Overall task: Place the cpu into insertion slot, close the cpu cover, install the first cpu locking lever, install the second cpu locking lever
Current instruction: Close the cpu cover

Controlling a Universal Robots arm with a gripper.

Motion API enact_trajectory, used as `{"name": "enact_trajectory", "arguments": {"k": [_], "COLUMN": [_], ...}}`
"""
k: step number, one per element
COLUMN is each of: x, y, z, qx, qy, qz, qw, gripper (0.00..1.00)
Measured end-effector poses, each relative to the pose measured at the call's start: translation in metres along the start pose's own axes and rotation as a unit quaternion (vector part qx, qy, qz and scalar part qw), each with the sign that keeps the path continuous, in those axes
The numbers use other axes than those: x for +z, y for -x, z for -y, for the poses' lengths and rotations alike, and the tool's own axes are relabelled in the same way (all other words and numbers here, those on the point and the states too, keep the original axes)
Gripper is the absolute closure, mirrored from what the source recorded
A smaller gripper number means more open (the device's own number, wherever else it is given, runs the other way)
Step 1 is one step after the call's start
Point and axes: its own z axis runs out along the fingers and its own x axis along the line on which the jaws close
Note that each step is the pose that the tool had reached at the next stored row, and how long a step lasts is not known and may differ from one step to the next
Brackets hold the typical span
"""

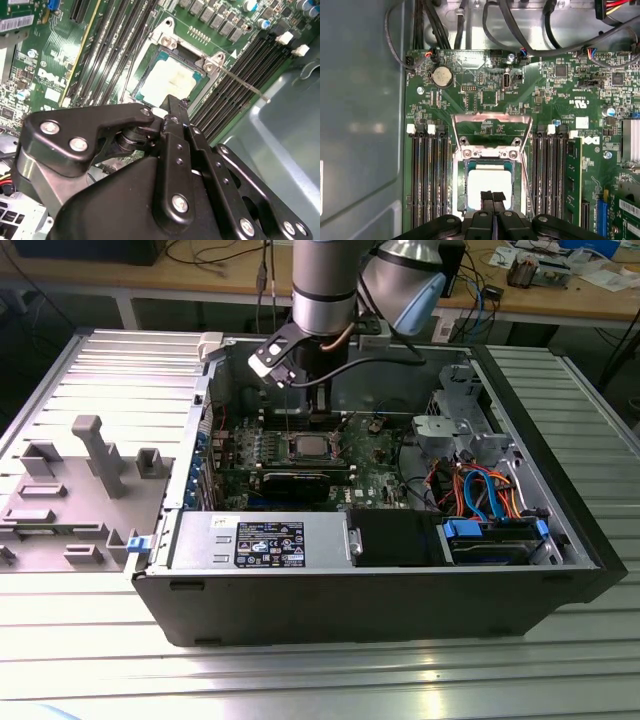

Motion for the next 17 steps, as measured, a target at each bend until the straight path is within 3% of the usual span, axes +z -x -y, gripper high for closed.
{"name": "enact_trajectory", "arguments": {"k": [2,3,12,17], "x": [-0.0001,-0.0006,-0.0152,-0.0152], "y": [0.0001,0.0001,-0.0002,-0.0001], "z": [-0.0033,-0.0034,-0.0037,-0.0074], "qx": [0.000,0.000,0.000,0.000], "qy": [-0.0077,-0.0090,-0.0086,-0.0085], "qz": [0.0000,0.0002,-0.0001,-0.0001], "qw": [1.0000,1.0000,1.0000,1.0000], "gripper": [0.89,0.89,0.89,0.89]}}
